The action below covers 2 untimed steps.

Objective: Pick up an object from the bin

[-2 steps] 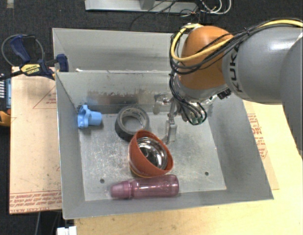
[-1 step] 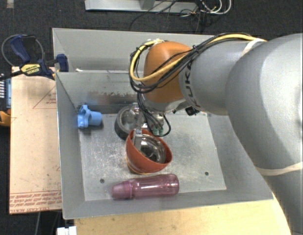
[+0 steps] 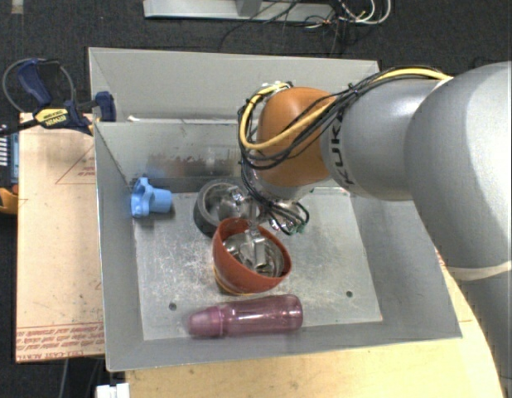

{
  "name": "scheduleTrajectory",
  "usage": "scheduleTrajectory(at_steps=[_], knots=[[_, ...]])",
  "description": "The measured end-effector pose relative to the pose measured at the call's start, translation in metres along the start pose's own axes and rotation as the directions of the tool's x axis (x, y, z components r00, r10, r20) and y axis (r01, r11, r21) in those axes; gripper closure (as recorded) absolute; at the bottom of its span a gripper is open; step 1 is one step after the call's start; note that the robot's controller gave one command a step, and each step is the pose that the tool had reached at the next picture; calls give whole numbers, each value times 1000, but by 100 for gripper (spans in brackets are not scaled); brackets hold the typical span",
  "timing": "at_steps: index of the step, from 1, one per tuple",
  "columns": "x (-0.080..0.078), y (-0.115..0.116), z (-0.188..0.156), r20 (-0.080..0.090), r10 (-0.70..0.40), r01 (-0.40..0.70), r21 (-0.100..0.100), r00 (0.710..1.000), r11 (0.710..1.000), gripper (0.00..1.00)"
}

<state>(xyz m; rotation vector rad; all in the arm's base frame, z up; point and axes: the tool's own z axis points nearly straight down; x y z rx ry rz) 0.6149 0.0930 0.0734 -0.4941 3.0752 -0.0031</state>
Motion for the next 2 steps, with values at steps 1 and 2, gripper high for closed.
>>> scheduleTrajectory(at_steps=[1, 2], knots=[[5, 12, -2, -33, 548, -548, 4, 836, 836, 100], [5, 12, -2, -33, 548, -548, 4, 836, 836, 100]])
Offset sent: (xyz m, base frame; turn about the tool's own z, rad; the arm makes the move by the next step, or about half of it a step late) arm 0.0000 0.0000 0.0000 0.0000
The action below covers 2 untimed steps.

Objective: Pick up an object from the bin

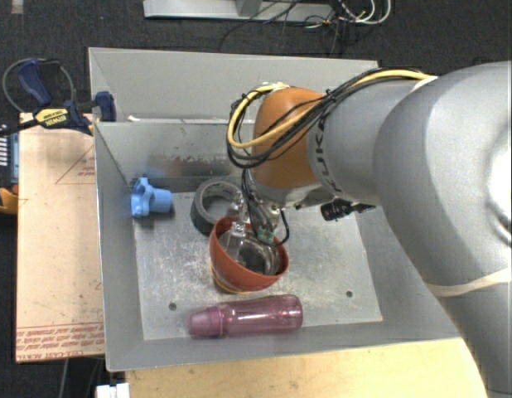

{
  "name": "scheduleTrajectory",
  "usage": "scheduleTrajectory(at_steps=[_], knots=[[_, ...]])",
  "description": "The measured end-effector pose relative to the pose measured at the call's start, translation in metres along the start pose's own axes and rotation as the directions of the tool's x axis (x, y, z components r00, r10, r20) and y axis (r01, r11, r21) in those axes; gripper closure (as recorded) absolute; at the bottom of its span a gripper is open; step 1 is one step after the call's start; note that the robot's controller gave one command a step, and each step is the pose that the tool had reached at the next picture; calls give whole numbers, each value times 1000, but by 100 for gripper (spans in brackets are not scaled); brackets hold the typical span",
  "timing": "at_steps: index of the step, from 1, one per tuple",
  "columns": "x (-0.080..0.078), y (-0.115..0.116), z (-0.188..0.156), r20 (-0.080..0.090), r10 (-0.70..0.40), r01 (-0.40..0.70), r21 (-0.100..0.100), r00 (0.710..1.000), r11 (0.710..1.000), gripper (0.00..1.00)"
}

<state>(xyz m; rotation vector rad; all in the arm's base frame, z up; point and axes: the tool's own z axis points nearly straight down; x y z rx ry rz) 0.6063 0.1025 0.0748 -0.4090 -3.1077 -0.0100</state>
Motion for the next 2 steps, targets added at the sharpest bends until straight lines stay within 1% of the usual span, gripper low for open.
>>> scheduleTrajectory(at_steps=[1, 2], knots=[[-1, 0, -33, 13, 4, -4, -5, 1000, 1000, 100], [2, -2, -73, -1, 3, -3, 2, 1000, 1000, 100]])
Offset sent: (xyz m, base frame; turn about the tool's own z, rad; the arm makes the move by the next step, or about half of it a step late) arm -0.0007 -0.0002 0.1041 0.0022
